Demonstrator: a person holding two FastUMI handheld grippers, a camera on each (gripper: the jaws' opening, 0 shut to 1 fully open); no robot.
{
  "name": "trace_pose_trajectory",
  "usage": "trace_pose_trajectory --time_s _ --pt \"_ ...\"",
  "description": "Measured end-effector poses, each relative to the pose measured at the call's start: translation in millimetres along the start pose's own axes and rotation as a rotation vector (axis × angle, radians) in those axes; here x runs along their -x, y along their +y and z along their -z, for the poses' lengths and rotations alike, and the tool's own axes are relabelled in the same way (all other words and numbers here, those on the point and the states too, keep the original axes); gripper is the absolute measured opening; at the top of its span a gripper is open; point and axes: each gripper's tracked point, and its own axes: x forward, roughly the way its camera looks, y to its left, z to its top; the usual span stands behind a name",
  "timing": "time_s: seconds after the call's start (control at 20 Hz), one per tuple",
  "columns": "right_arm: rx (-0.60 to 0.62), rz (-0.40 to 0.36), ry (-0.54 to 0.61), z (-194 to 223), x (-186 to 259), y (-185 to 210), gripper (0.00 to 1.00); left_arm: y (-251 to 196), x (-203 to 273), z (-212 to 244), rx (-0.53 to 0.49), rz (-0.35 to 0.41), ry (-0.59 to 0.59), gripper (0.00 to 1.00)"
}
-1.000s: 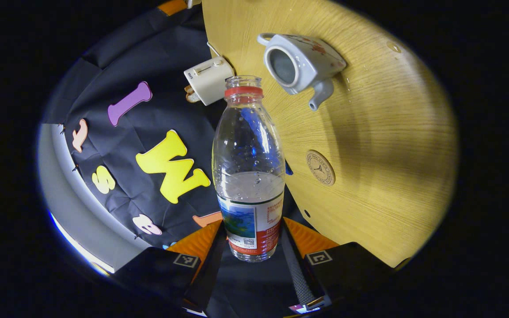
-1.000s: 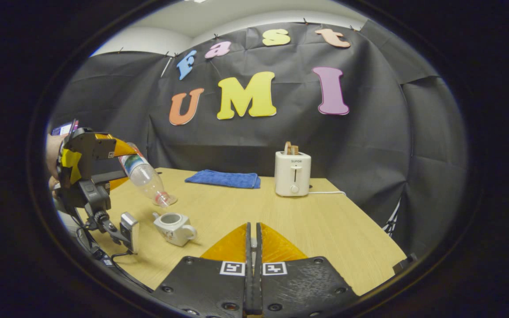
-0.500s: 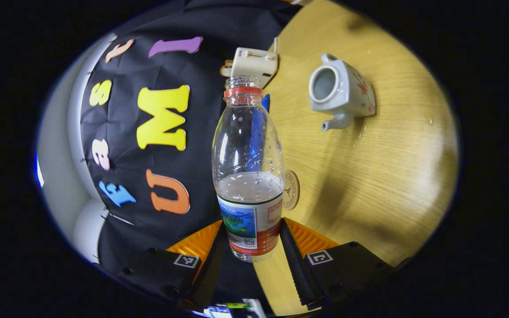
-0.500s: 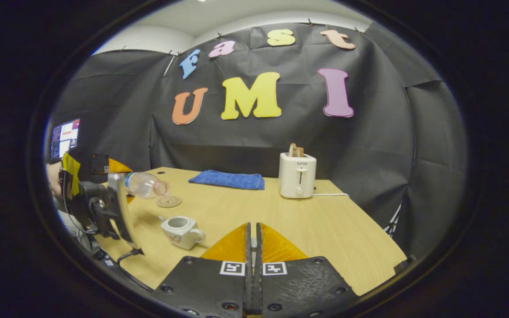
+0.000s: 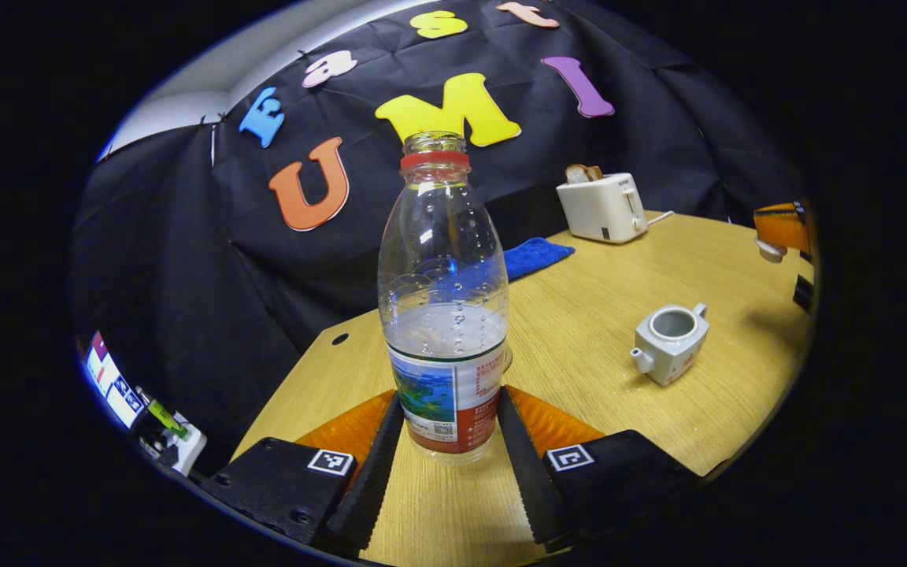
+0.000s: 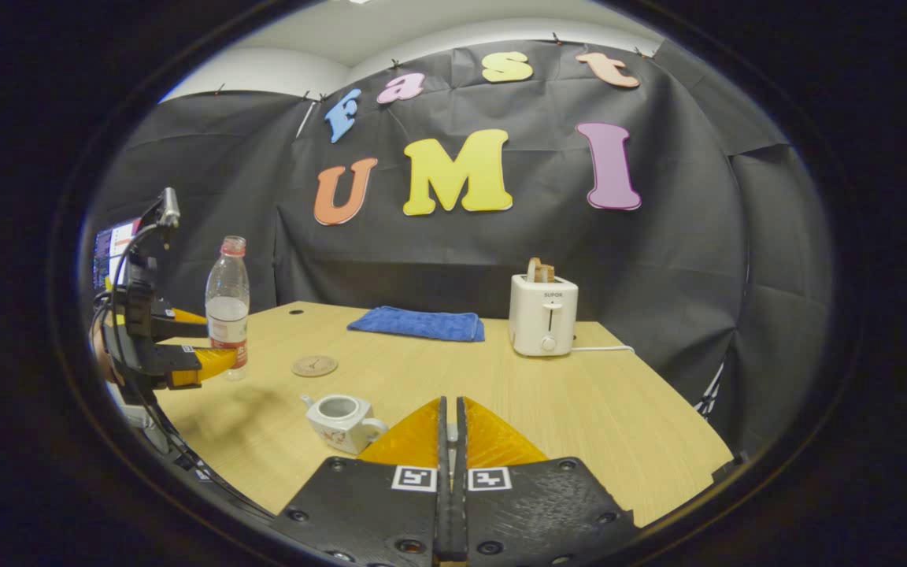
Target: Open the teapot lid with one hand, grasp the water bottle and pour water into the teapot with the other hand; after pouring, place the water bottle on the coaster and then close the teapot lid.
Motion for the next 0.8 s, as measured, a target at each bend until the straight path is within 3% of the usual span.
trace_pose_trajectory --time_s 0.3,0.5,0.8 --pt "0.010 0.002 0.000 -2 0 6 0.00 -3 -13 -10 0.233 0.036 -0.049 0.74" --pt "0.009 0.001 0.000 -2 -1 9 0.00 12 -39 -35 0.242 0.009 -0.098 0.74" --pt "0.005 0.017 0.014 3 -6 0 0.00 8 -90 -57 0.292 0.065 -0.135 0.74"
